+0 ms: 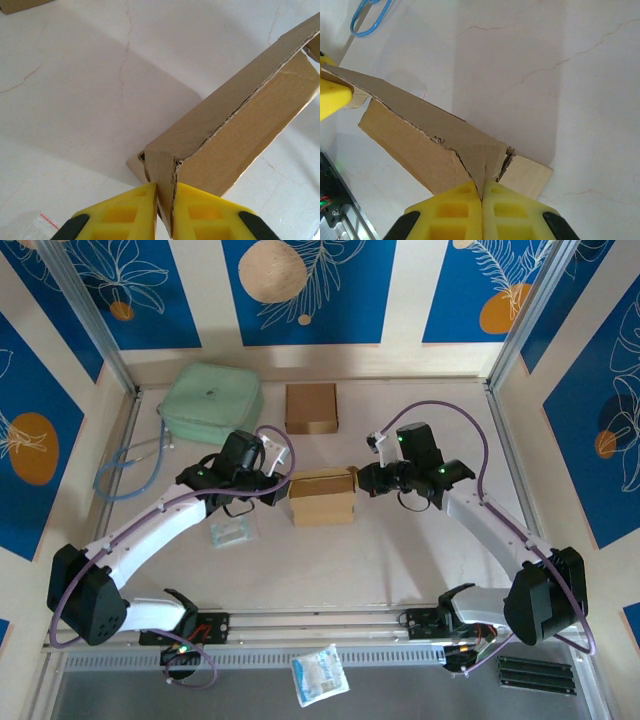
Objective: Fold the paper box
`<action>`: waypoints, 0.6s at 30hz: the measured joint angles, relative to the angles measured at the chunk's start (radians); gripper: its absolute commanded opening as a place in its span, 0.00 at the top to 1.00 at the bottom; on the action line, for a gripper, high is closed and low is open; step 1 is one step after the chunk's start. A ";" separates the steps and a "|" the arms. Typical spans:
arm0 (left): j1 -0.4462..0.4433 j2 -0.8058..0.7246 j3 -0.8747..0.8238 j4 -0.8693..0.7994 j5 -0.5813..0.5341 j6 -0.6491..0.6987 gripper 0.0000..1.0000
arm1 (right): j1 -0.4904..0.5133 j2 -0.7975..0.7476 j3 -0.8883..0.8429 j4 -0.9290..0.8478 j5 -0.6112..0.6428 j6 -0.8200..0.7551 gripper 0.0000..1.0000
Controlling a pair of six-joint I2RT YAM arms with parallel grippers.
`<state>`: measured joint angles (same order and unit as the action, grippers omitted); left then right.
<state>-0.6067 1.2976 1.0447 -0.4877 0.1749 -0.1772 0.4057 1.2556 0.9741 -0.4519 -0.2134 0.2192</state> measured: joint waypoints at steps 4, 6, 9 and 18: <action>0.000 0.000 0.000 0.000 0.000 0.000 0.85 | 0.000 0.018 0.015 -0.020 -0.001 0.043 0.94; 0.000 0.000 0.000 0.000 0.000 0.000 0.85 | 0.000 0.035 0.028 -0.023 -0.004 0.064 0.94; 0.000 0.000 0.000 0.000 0.000 0.000 0.85 | 0.001 0.051 0.040 -0.023 -0.005 0.089 0.94; 0.000 0.000 0.000 0.000 0.000 -0.001 0.85 | 0.010 0.071 0.056 -0.020 -0.004 0.153 0.94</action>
<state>-0.6067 1.2980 1.0447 -0.4877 0.1745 -0.1783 0.4152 1.3270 1.0306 -0.4721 -0.2173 0.3717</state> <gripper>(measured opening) 0.150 0.063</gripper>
